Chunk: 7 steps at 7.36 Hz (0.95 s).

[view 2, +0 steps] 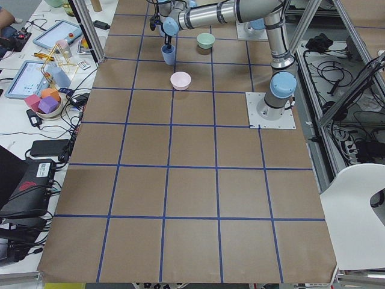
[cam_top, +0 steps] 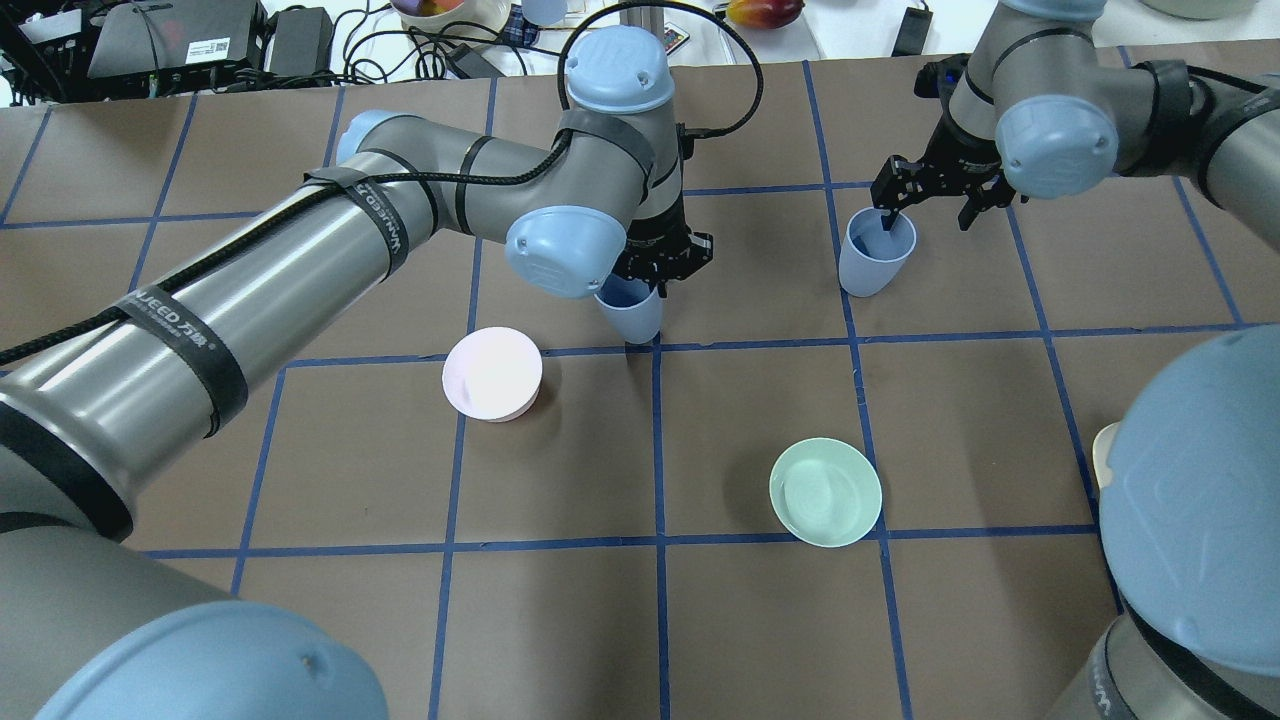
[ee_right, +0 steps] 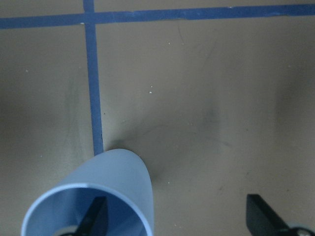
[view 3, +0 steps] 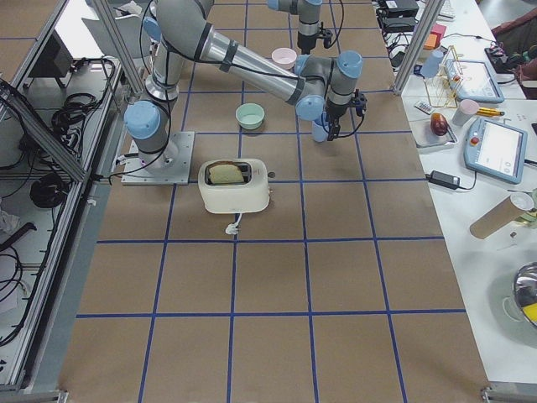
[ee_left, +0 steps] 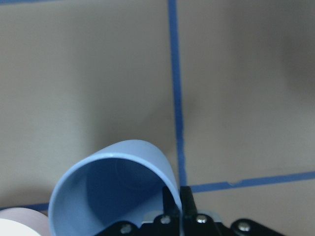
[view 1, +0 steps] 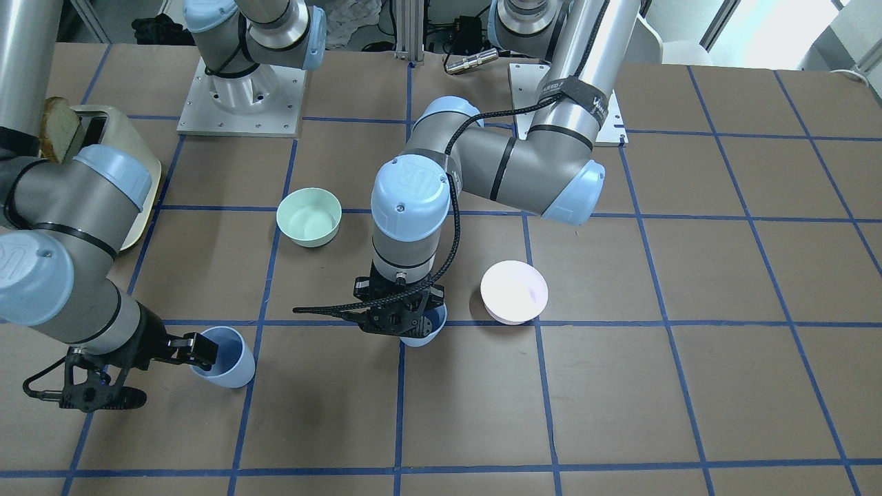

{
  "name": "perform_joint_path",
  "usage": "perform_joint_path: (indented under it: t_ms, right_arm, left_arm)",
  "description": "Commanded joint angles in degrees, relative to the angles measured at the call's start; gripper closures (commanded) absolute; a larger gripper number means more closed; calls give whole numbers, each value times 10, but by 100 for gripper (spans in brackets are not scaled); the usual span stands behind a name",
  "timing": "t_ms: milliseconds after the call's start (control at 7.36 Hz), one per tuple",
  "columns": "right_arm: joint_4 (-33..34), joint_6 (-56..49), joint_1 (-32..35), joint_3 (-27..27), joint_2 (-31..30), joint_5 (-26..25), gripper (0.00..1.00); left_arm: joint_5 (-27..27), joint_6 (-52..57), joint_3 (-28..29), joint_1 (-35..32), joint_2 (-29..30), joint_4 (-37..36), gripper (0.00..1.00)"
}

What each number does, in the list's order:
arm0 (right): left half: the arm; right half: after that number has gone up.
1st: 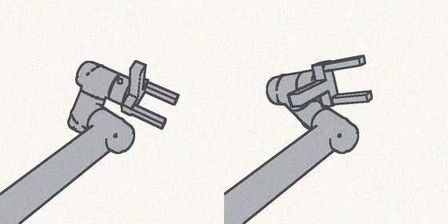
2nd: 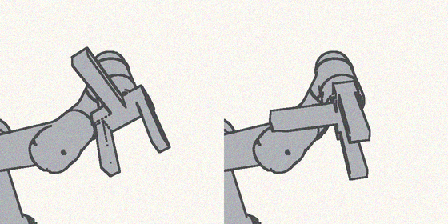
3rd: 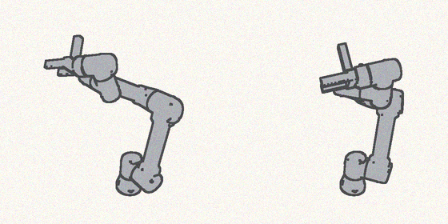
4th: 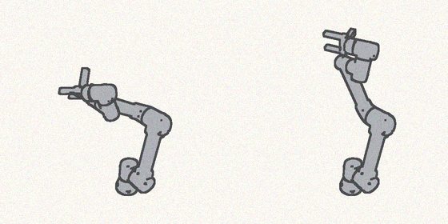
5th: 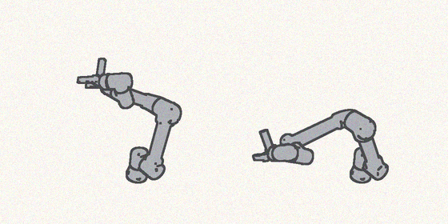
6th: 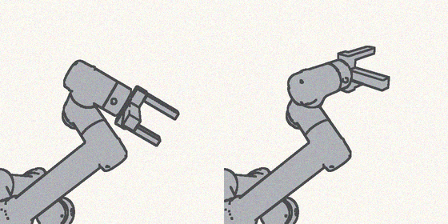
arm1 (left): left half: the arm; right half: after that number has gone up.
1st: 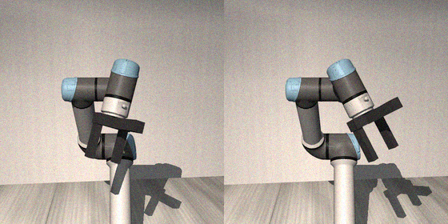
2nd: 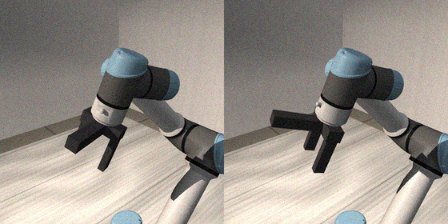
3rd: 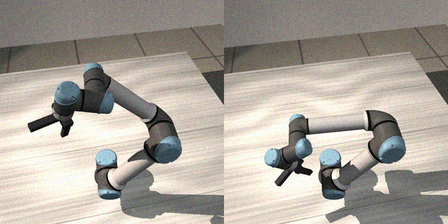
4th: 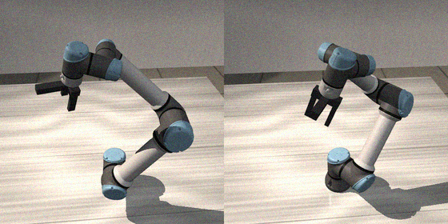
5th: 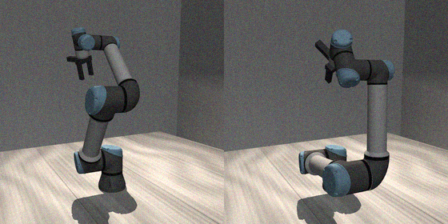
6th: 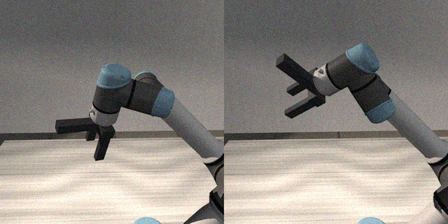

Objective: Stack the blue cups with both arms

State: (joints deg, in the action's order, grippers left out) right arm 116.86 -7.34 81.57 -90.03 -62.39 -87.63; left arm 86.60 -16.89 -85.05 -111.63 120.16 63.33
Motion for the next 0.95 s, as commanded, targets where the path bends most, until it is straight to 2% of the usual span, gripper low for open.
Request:
perform_joint_path:
  t_ms: [0,136,272,407,543,815]
  right_arm:
    - [14,0,0,-15,-2,3,0]
    - [14,0,0,-16,-2,2,0]
    - [14,7,0,-16,-3,4,2]
    - [8,7,0,-16,-3,4,30]
    - [7,1,0,-16,-3,4,54]
    - [-10,0,3,-15,-10,4,85]
  left_arm:
    - [-5,-1,-11,-4,4,-14,100]
    - [-28,-2,-11,-4,7,-14,100]
    - [-31,-2,-11,-4,6,-14,64]
    - [-30,-3,-10,-4,4,-15,1]
    - [-31,4,-3,3,-13,-16,0]
    - [-32,4,33,44,-59,12,0]
